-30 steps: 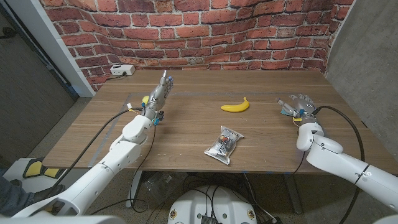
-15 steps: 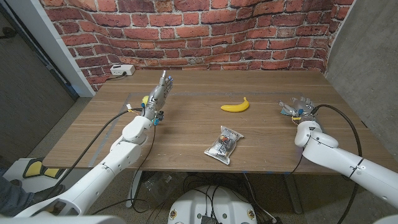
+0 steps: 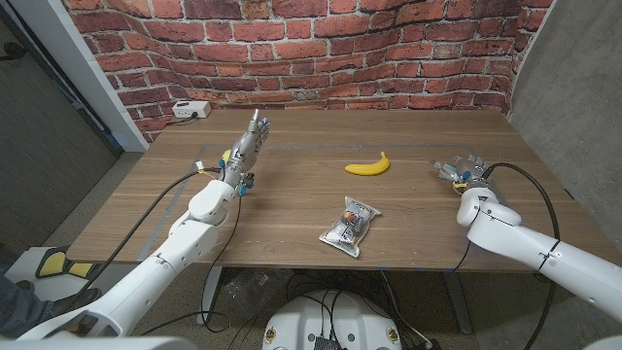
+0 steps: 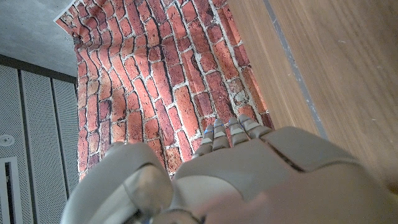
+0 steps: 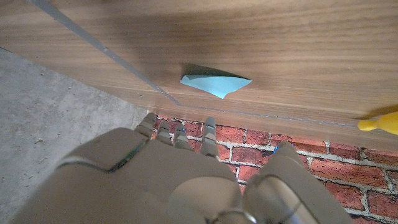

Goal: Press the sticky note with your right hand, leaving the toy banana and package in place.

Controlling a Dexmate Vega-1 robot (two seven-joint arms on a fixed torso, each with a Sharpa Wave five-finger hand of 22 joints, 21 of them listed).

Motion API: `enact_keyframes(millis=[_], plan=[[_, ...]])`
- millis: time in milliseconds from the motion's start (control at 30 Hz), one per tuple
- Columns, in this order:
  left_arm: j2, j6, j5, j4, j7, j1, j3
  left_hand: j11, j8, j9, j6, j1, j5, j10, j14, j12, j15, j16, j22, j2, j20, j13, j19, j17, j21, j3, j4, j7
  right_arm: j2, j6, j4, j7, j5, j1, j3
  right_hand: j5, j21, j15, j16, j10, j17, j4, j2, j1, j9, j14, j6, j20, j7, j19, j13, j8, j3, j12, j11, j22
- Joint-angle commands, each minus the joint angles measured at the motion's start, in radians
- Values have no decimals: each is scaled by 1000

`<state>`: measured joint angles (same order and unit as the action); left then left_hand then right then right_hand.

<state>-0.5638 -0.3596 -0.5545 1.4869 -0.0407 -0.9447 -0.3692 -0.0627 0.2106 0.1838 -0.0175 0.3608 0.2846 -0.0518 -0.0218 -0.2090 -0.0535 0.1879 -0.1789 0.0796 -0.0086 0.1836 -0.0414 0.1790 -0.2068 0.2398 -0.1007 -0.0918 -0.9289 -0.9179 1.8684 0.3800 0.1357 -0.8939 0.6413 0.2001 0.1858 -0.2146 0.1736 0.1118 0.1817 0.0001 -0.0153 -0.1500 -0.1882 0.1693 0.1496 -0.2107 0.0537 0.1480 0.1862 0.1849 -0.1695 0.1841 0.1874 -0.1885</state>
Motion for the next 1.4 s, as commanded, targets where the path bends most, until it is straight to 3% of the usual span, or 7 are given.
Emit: enact_keyframes(millis=[33, 233, 400, 1033, 1167, 1400], plan=[[8, -4, -13, 2, -3, -11, 3, -2, 0, 2, -14, 8, -3, -3, 1, -4, -5, 2, -3, -5, 8, 5, -3, 5, 0, 8, 3, -3, 12, -24, -30, -11, -11, 37, 35, 3, -1, -1, 0, 17, 3, -4, -8, 9, -4, 38, -3, -3, -3, 33, 1, 3, 8, 4, 1, -3], [11, -9, -13, 6, -11, -18, 6, -2, 1, 2, -20, 8, -5, -7, 4, -4, -5, 3, -3, -5, 10, 5, -2, 5, 0, 10, 3, -3, 3, -9, -46, -31, -34, 44, 35, 4, -5, 1, -4, 60, 4, -5, -13, 18, -4, 89, -13, -3, -1, 80, 2, 5, 17, 0, -12, -3], [12, -16, -12, 12, -18, -27, 12, 2, 2, 2, -24, 8, -6, -11, 7, -5, -2, 4, -3, -4, 10, 5, -3, 5, 1, 11, 3, -3, 7, -24, -57, -36, -40, 55, 43, 4, -6, 5, -2, 67, 4, -5, -14, 22, -4, 99, -19, -3, 0, 95, 2, 4, 19, 1, -15, -4], [2, 13, -13, 37, -36, -36, 19, 2, 1, 2, -33, 11, -9, -19, 15, -6, -2, 5, -3, 3, 13, 5, -3, 5, 1, 12, 2, -3, 24, -28, -113, -49, -38, 99, 86, 5, -2, 5, 5, 69, 5, -4, -14, 27, -5, 98, -22, -3, 1, 110, 3, 6, 22, 8, -15, -4], [6, 11, -14, 35, -41, -35, 21, -1, 2, 2, -40, 13, -10, -25, 20, -7, -2, 6, -4, 8, -4, 5, 5, 5, -3, 11, 2, -4, 28, -38, -118, -54, -34, 110, 95, 5, 0, 9, 7, 74, 5, -3, -13, 29, -5, 96, -22, -3, 1, 112, 3, 7, 23, 7, -18, -5], [12, 9, -19, 23, -37, -32, 20, -1, 2, 2, -43, 15, -11, -28, 22, -7, -2, 6, -4, 10, -6, 5, 6, 5, -3, 11, 2, -3, 27, -44, -118, -62, -27, 121, 110, 5, 1, 20, 10, 77, 6, -2, -10, 33, -5, 95, -22, -3, 3, 116, 3, 7, 24, 9, -22, -5]])
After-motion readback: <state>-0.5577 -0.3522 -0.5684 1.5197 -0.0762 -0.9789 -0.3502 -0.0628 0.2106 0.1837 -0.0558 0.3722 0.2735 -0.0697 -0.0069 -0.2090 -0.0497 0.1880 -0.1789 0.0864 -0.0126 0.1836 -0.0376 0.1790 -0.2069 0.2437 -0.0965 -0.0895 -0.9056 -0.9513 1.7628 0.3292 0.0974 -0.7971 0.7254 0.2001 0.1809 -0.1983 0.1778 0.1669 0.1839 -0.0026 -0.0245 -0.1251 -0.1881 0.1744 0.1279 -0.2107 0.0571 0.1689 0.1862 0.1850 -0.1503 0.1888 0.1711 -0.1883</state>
